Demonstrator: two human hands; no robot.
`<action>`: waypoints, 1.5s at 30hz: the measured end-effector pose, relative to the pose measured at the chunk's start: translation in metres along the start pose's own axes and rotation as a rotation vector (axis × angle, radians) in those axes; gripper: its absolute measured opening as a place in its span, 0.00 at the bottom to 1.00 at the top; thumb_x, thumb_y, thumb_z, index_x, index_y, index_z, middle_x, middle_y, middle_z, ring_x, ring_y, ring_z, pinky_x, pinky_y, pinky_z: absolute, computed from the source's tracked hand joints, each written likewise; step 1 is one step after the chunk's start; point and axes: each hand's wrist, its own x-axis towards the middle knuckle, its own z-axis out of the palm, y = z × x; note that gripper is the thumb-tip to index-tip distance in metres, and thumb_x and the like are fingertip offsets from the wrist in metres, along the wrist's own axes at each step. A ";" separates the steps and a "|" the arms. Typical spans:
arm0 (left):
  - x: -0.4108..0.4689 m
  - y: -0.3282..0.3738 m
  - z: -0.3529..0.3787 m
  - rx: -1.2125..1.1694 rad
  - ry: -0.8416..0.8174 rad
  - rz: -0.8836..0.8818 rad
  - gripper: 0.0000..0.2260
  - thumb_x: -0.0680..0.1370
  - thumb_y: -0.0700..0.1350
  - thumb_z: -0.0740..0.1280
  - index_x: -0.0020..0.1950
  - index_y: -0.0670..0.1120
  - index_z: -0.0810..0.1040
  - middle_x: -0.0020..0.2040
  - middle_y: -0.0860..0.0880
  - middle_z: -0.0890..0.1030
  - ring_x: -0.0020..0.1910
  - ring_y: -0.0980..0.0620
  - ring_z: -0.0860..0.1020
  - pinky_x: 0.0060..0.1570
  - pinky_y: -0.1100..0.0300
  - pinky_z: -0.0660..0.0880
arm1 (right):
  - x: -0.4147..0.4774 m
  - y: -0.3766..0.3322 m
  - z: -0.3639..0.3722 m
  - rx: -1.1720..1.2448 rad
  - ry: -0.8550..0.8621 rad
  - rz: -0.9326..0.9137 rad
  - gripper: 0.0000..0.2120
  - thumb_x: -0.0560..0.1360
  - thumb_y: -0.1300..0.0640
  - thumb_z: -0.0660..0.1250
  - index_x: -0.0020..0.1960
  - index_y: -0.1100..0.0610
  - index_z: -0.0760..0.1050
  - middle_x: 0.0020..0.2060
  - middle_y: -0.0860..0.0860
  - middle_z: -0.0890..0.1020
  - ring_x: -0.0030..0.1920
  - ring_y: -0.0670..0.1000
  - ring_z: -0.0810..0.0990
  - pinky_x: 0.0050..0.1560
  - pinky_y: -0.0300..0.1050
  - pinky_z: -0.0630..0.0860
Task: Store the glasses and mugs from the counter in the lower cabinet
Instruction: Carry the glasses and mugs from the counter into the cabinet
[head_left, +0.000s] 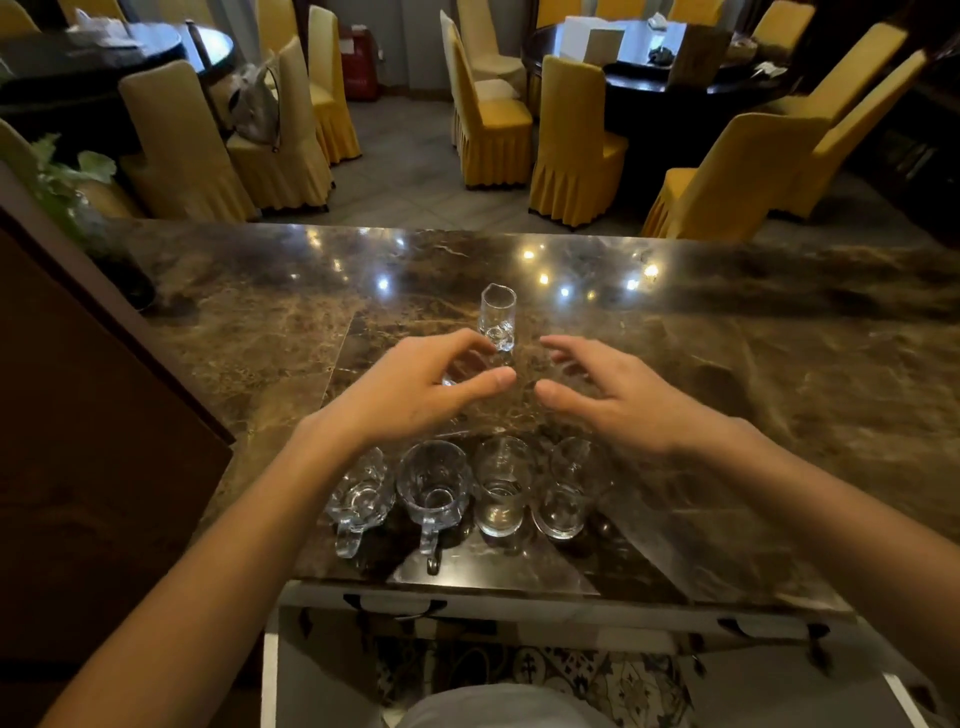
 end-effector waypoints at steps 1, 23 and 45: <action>0.002 -0.005 -0.005 0.020 0.066 0.010 0.22 0.78 0.63 0.65 0.67 0.52 0.76 0.57 0.59 0.82 0.53 0.65 0.80 0.52 0.68 0.78 | 0.010 -0.001 -0.003 -0.013 0.031 0.004 0.43 0.71 0.24 0.56 0.79 0.46 0.59 0.73 0.48 0.71 0.69 0.47 0.72 0.69 0.53 0.73; 0.028 -0.102 -0.010 0.163 -0.007 -0.254 0.38 0.71 0.68 0.71 0.75 0.51 0.69 0.67 0.49 0.74 0.61 0.50 0.77 0.62 0.51 0.76 | 0.168 0.027 0.022 -0.244 0.039 0.095 0.51 0.72 0.43 0.76 0.83 0.53 0.48 0.81 0.54 0.58 0.80 0.55 0.59 0.77 0.53 0.61; 0.062 -0.105 -0.019 0.292 -0.116 -0.186 0.26 0.71 0.59 0.74 0.67 0.55 0.74 0.61 0.51 0.76 0.61 0.49 0.76 0.62 0.49 0.74 | 0.205 0.024 0.029 -0.421 0.111 0.137 0.33 0.72 0.42 0.74 0.73 0.53 0.69 0.62 0.54 0.81 0.61 0.57 0.80 0.58 0.51 0.76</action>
